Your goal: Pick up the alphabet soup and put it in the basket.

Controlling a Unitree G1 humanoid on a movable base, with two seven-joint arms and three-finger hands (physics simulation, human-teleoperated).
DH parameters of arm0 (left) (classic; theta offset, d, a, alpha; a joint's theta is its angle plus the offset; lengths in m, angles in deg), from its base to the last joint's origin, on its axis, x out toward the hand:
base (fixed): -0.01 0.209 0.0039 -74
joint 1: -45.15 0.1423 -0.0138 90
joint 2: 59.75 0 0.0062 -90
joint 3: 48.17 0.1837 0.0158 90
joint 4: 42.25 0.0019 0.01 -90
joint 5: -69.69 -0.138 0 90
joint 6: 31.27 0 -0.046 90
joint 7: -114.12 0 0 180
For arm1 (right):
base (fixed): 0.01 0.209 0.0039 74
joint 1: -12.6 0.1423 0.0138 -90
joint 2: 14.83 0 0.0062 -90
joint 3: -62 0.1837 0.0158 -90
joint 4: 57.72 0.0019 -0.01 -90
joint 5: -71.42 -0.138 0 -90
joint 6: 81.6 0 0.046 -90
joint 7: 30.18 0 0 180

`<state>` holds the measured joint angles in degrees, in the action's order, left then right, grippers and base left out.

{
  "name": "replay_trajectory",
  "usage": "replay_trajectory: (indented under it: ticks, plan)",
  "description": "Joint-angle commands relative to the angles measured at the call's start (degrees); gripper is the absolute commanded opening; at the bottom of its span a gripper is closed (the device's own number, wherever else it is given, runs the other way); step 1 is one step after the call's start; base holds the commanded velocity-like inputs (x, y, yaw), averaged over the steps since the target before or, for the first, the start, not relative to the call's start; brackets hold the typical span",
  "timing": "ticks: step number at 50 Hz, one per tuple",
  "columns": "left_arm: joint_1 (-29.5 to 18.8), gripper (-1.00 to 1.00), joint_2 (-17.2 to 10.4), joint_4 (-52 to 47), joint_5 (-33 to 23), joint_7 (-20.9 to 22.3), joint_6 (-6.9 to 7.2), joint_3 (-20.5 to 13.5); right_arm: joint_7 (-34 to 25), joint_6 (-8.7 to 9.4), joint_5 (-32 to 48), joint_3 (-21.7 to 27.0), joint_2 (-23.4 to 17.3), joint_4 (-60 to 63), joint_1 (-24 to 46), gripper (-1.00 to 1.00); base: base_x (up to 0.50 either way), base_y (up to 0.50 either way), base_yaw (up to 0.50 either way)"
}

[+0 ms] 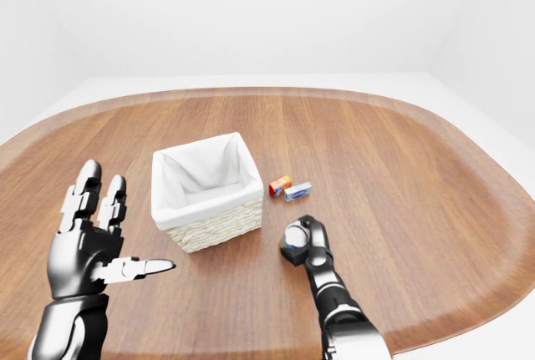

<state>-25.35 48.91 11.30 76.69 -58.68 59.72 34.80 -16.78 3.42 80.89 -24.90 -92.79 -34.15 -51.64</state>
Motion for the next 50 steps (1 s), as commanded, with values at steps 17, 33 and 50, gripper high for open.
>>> replay_trajectory:
  ticks: [17,33,50]
  plan:
    - [0.57,1.0,-0.13,0.26,-0.81,-0.41,-0.69,1.48,-4.47,-0.01,-4.6,-0.08,0.55,32.96,-10.75,-1.0,0.0,0.0,0.0]
    - [0.64,1.0,-0.4,0.22,-0.8,-0.67,-0.66,1.84,-5.95,-0.01,-5.27,0.05,1.0,44.76,-14.37,-1.0,0.0,0.0,0.0]
    - [0.32,1.0,-0.39,0.04,-0.34,-0.35,-0.17,1.19,-6.7,3.18,-5.49,0.26,1.35,53.66,-15.72,-1.0,0.0,0.0,0.0]
